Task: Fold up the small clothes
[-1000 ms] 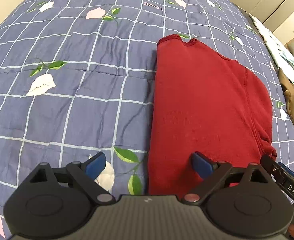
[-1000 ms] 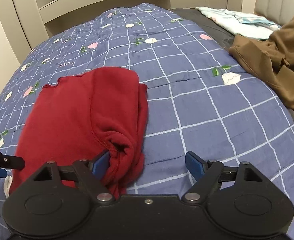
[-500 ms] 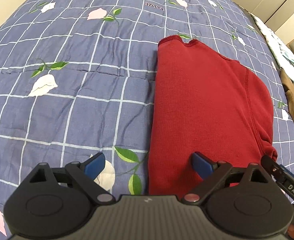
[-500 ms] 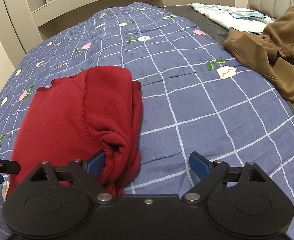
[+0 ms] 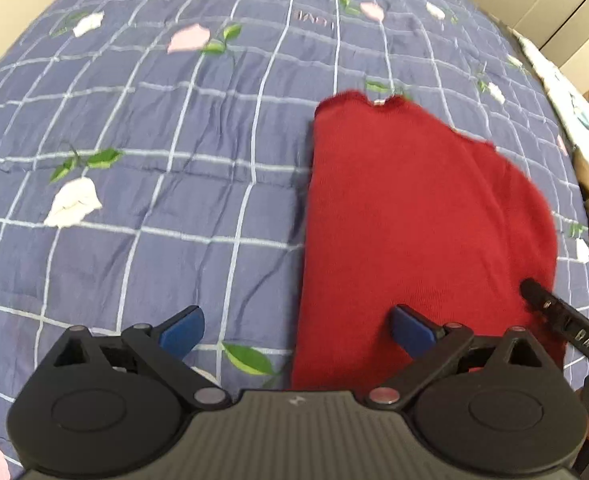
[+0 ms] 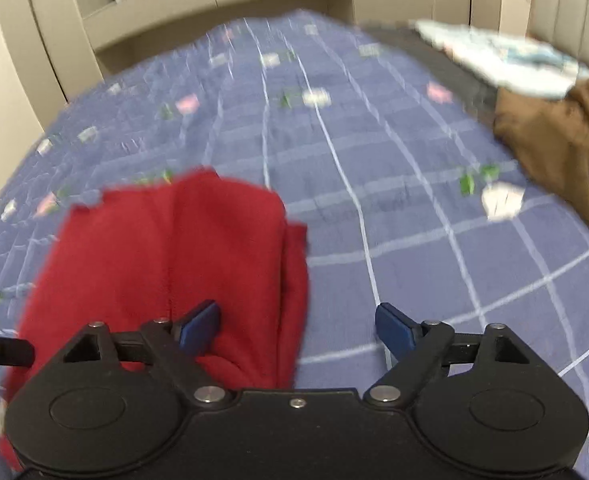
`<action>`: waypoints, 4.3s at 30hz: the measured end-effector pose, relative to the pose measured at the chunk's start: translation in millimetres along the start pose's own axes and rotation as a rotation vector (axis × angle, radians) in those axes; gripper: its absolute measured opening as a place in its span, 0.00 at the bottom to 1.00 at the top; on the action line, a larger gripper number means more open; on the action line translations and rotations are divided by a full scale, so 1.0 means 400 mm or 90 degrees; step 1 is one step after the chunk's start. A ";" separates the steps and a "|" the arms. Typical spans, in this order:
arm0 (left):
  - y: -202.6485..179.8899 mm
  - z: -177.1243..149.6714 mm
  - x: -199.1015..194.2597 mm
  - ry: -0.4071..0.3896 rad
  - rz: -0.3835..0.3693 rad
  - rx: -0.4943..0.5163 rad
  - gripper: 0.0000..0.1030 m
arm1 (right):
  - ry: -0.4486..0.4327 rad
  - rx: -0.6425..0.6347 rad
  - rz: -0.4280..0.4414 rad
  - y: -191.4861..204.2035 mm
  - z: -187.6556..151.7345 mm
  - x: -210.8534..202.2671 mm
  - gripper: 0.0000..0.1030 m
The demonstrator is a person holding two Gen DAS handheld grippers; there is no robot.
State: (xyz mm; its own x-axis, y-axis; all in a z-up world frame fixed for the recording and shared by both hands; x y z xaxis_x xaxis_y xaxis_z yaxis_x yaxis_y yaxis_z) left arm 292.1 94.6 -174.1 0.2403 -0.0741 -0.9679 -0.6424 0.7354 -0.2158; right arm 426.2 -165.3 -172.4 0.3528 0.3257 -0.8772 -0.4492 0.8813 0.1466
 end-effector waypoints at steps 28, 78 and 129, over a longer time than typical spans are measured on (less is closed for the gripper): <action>-0.045 0.063 -0.075 -0.036 -0.111 0.021 0.18 | -0.014 0.128 0.158 0.045 0.012 -0.088 0.19; 0.205 -0.357 -0.641 -0.241 0.038 0.079 0.99 | -0.175 -0.061 0.100 0.397 -0.245 -0.708 0.99; 0.266 -0.597 -0.547 -0.193 0.055 0.204 0.99 | -0.077 -0.156 0.017 0.430 -0.547 -0.704 0.99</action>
State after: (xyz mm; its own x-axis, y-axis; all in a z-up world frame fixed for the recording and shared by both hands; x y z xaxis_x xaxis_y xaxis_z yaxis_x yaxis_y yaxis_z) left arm -2.8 28.2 -16.1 0.4288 0.1624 -0.8887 -0.4231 0.9053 -0.0387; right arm 70.1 -180.4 -0.3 0.4276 0.3993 -0.8110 -0.6398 0.7675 0.0405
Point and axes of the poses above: each gripper's, at about its wrist camera, not at the fingertips, and x roughly the way its jaws point, y to its left, z to its top, the point moved 2 cm from there along x, roughly the way its jaws point, and after that the axes turned 9 degrees about y, right-handed, at the moved point
